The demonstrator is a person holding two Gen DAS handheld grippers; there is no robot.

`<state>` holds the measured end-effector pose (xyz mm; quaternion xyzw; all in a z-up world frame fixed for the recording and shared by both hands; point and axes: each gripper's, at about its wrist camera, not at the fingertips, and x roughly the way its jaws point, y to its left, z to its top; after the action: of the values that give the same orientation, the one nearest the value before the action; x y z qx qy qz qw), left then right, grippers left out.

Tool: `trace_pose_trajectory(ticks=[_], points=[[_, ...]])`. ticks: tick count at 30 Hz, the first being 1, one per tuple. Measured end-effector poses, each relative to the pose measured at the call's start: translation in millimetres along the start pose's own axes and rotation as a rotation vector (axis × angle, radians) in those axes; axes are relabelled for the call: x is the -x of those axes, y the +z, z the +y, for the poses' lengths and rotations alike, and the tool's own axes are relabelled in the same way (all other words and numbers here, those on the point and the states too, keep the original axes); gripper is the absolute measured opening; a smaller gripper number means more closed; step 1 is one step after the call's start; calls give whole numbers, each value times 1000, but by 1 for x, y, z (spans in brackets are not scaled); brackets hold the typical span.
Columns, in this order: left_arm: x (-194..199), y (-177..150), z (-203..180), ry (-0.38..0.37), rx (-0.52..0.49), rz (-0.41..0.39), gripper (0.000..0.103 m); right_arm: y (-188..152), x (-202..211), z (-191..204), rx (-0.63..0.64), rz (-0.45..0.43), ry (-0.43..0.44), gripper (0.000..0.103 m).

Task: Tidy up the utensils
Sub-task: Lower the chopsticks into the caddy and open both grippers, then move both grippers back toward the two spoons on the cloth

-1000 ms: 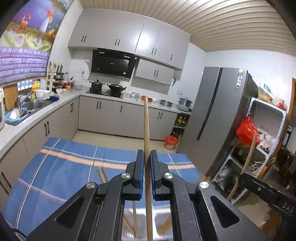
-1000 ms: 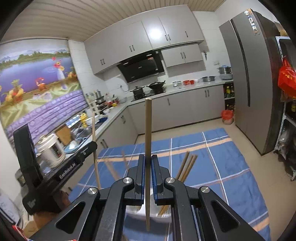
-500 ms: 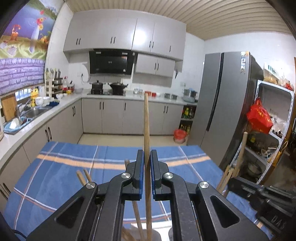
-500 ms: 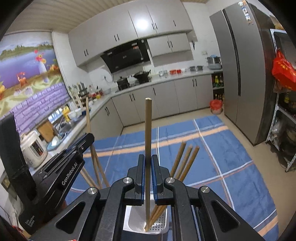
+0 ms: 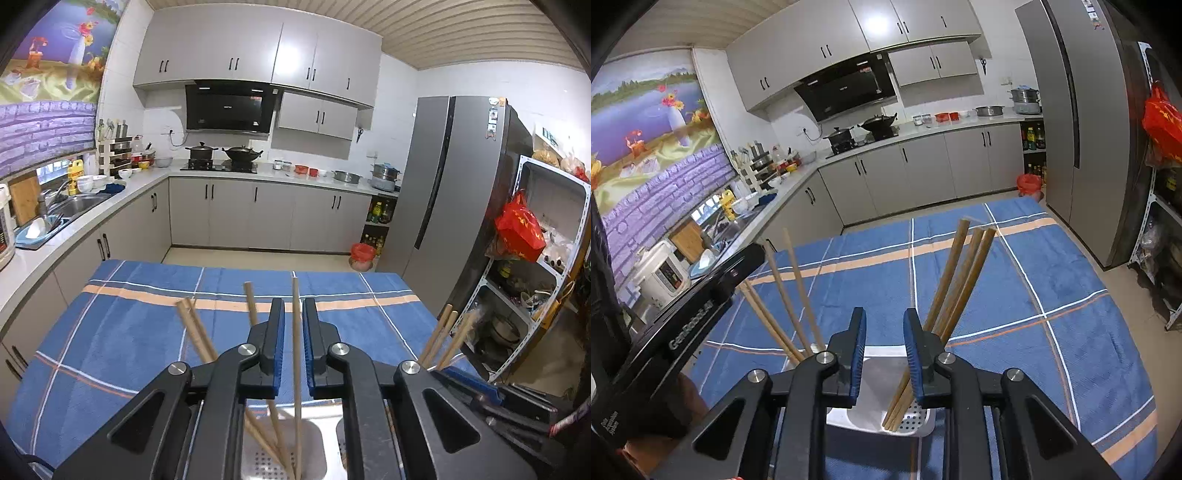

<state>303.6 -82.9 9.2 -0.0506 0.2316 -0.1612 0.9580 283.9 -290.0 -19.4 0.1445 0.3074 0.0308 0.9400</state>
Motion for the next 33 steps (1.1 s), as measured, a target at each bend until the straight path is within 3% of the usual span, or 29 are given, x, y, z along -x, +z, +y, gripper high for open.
trace_pose_trajectory(ticks=[3,12,23,33], points=[[24,-1,6,12,23,-7,27,-2,18,-1,-1,-20,11,30],[106,-27,16,113,33,19,46,-45,83,-19,-13,-24,-1,41],[185,-104,6,212,41,162,47,-116,141,-57,-66,37,-47,45],[231,-136,-24,226,3,190,54,-152,179,-56,-41,59,-53,47]])
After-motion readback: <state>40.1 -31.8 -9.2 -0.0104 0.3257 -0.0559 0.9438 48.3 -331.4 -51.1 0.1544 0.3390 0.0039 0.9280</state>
